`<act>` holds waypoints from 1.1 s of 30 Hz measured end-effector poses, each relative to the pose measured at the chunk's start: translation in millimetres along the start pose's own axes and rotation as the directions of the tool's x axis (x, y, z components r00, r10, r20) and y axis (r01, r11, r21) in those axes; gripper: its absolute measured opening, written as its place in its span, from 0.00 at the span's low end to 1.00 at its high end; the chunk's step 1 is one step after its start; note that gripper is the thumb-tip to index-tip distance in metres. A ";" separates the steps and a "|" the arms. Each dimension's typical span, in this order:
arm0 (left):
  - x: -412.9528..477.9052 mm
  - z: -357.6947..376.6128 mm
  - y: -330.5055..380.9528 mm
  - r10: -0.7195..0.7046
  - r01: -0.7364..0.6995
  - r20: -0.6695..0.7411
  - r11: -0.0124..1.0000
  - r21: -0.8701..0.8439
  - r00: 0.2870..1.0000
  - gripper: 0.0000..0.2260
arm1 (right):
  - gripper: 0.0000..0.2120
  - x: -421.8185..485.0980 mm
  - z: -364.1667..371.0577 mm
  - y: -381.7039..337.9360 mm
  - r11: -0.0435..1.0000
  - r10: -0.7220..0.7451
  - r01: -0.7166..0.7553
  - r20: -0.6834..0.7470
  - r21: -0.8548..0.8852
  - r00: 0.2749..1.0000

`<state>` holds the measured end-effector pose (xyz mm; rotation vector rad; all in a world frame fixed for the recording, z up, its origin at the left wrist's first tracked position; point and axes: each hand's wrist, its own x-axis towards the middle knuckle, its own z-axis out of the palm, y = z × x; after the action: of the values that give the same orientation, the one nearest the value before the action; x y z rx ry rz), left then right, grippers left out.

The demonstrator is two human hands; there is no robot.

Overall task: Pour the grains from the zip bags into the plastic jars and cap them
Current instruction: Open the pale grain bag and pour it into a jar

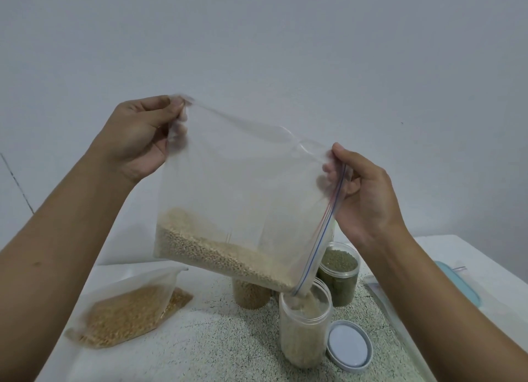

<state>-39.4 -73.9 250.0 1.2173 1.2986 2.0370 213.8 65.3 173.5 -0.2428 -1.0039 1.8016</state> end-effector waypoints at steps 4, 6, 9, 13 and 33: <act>0.5 3.6 -3.4 -0.013 0.013 0.007 1.000 0.000 1.000 0.15 | 0.04 1.5 -4.2 -1.7 1.000 -0.001 0.001 -0.010 0.000 1.000; 1.7 5.2 -4.3 -0.014 0.014 0.010 1.000 0.002 1.000 0.15 | 0.04 2.5 -6.2 -2.8 1.000 -0.003 0.003 -0.017 -0.005 1.000; 3.4 6.8 -5.1 -0.008 0.008 0.021 1.000 0.007 1.000 0.14 | 0.04 4.6 -8.7 -3.2 1.000 -0.001 0.001 -0.024 -0.013 1.000; 5.6 8.3 -6.9 -0.005 0.005 0.015 1.000 0.003 1.000 0.14 | 0.04 7.4 -10.4 -3.2 1.000 0.000 -0.001 -0.031 -0.015 1.000; 8.7 0.5 -4.0 -0.004 0.004 0.005 1.000 0.028 1.000 0.13 | 0.07 14.4 -3.5 3.2 1.000 0.000 0.000 -0.016 -0.005 1.000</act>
<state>-43.9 -65.4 250.4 1.2304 1.3309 2.0182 207.0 78.8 172.9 -0.2599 -0.9977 1.7950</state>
